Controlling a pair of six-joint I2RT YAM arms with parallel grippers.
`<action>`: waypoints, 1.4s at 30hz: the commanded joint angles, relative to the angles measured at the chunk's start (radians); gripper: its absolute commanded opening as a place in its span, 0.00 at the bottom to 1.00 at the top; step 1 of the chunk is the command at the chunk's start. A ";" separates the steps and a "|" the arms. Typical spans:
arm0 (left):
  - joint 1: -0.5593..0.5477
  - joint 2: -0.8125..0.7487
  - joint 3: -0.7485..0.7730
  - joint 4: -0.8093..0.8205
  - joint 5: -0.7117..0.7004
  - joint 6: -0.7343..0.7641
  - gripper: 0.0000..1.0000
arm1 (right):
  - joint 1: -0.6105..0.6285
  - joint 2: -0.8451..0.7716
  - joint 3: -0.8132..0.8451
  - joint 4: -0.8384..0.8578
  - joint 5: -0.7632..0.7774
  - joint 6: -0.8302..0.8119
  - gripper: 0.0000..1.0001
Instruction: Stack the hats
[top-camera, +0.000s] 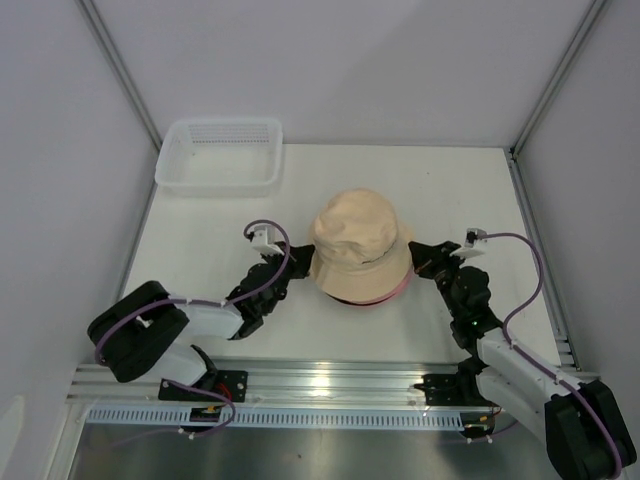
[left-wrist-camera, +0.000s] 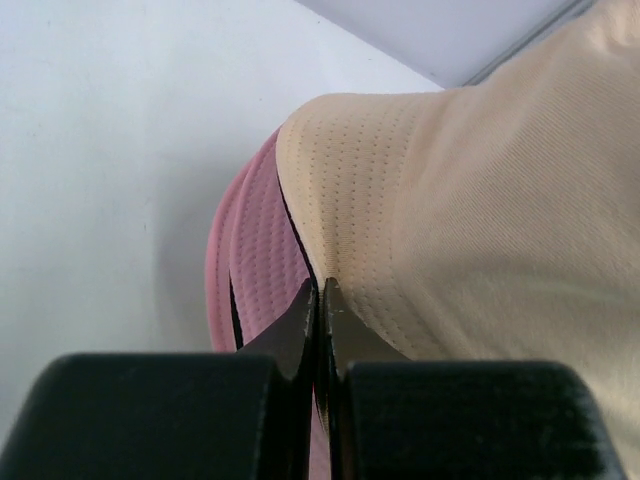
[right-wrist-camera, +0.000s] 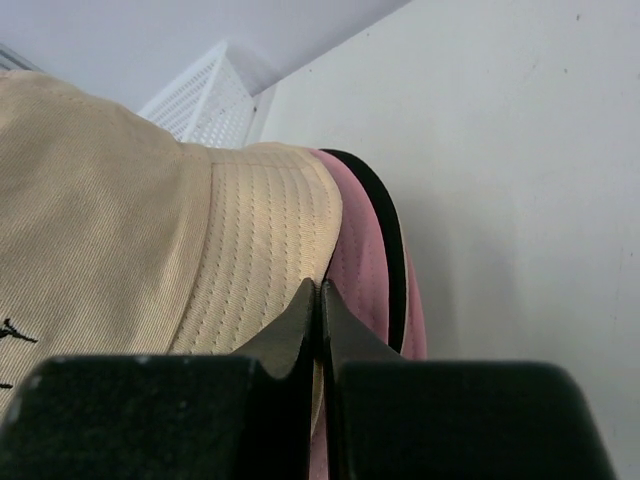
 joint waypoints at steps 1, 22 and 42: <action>-0.002 0.072 -0.115 0.217 0.027 0.215 0.01 | -0.007 -0.005 -0.026 0.052 0.075 -0.128 0.00; -0.043 0.189 0.048 -0.034 -0.144 0.221 0.01 | -0.006 0.067 -0.137 0.236 0.161 -0.177 0.00; -0.043 0.359 -0.017 0.242 -0.078 0.284 0.01 | -0.004 0.392 -0.045 0.330 0.133 -0.137 0.00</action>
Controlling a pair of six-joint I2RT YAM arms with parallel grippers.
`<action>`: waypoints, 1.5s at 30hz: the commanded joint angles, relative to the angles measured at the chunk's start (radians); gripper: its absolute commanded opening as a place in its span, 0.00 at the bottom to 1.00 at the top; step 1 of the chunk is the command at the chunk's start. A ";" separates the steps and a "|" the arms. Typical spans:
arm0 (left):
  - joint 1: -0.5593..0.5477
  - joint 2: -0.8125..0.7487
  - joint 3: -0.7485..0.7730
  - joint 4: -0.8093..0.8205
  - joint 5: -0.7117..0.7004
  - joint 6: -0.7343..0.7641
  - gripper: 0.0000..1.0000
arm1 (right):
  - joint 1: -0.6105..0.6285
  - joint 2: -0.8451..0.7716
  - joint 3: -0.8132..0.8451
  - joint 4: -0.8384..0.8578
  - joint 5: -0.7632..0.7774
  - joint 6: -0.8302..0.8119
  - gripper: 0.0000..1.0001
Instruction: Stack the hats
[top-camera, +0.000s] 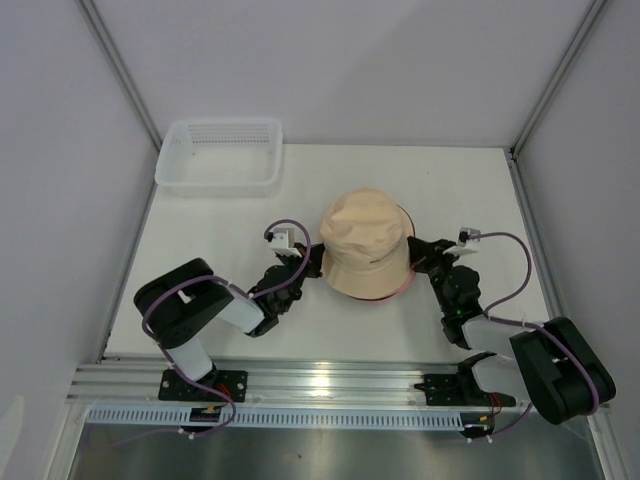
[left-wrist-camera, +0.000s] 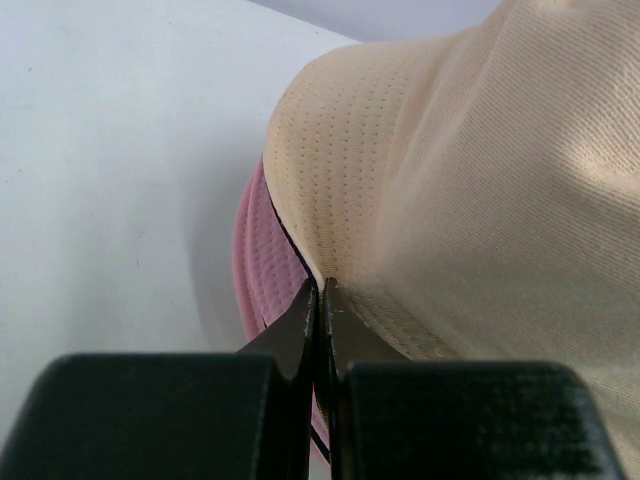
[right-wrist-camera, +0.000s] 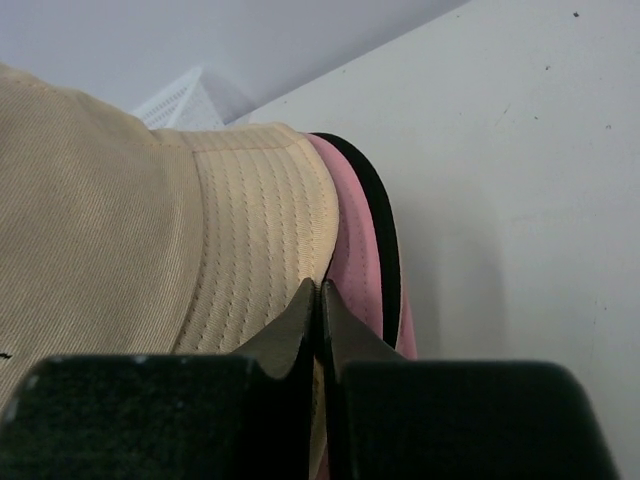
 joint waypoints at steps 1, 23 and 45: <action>0.006 0.040 -0.049 -0.116 -0.031 0.073 0.01 | -0.004 0.022 0.027 -0.183 0.065 -0.033 0.03; 0.152 -0.614 0.344 -1.253 -0.060 0.033 0.99 | -0.251 -0.257 0.674 -1.173 -0.075 -0.097 0.99; 0.545 -0.686 0.771 -2.012 0.420 -0.013 1.00 | -0.374 -0.127 0.891 -1.300 -0.145 -0.183 0.99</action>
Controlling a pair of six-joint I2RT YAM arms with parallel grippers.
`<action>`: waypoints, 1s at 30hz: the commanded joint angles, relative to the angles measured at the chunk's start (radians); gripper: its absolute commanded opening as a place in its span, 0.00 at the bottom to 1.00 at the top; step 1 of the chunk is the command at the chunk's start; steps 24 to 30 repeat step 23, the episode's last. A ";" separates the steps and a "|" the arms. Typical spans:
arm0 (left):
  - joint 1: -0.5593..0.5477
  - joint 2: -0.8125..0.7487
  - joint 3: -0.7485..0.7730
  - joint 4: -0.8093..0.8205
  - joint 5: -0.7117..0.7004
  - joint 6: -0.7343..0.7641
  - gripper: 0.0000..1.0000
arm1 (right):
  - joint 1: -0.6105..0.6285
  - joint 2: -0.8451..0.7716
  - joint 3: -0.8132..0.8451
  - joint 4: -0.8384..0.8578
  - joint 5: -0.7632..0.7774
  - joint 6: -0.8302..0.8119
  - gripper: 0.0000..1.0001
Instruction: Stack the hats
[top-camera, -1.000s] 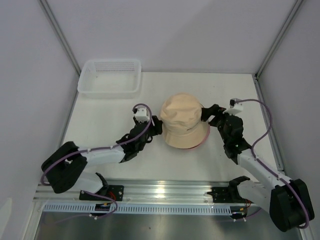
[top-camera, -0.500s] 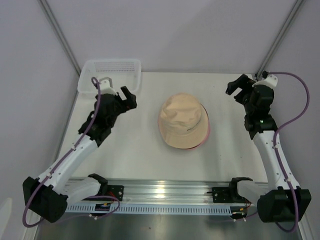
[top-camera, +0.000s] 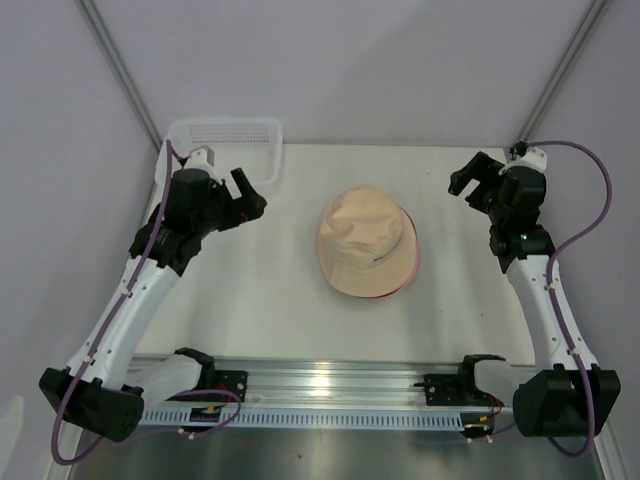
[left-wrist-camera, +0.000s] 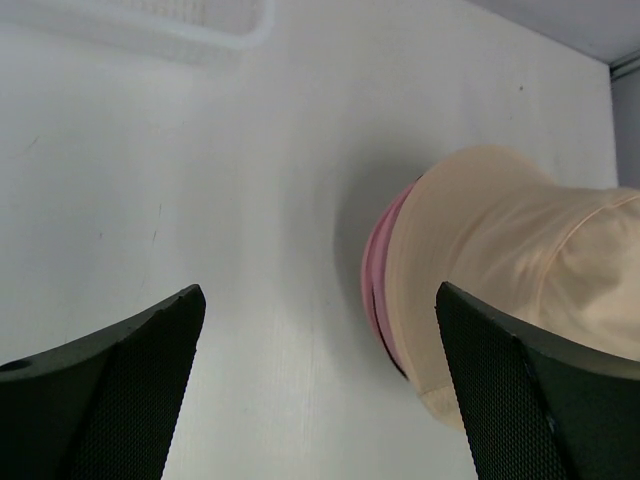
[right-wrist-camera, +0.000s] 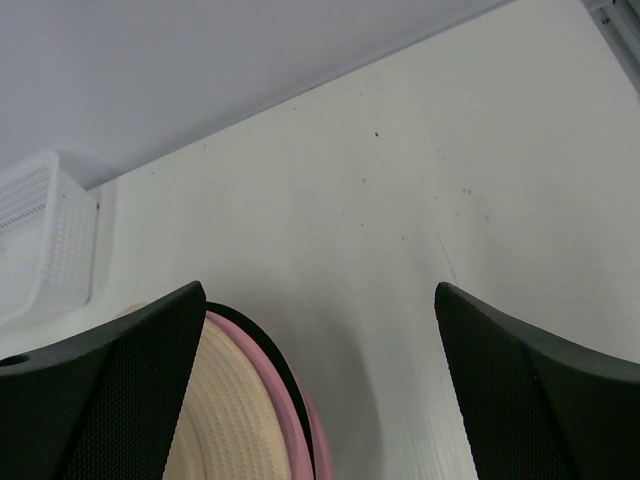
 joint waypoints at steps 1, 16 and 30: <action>0.005 -0.114 -0.070 -0.147 -0.008 0.015 0.99 | -0.002 -0.039 -0.044 0.030 -0.017 -0.009 0.99; 0.022 -0.246 -0.145 -0.191 -0.030 0.086 1.00 | -0.003 -0.253 -0.275 0.078 0.078 -0.008 1.00; 0.073 -0.303 -0.184 -0.145 0.099 0.086 0.99 | -0.003 -0.306 -0.233 0.024 0.073 -0.012 1.00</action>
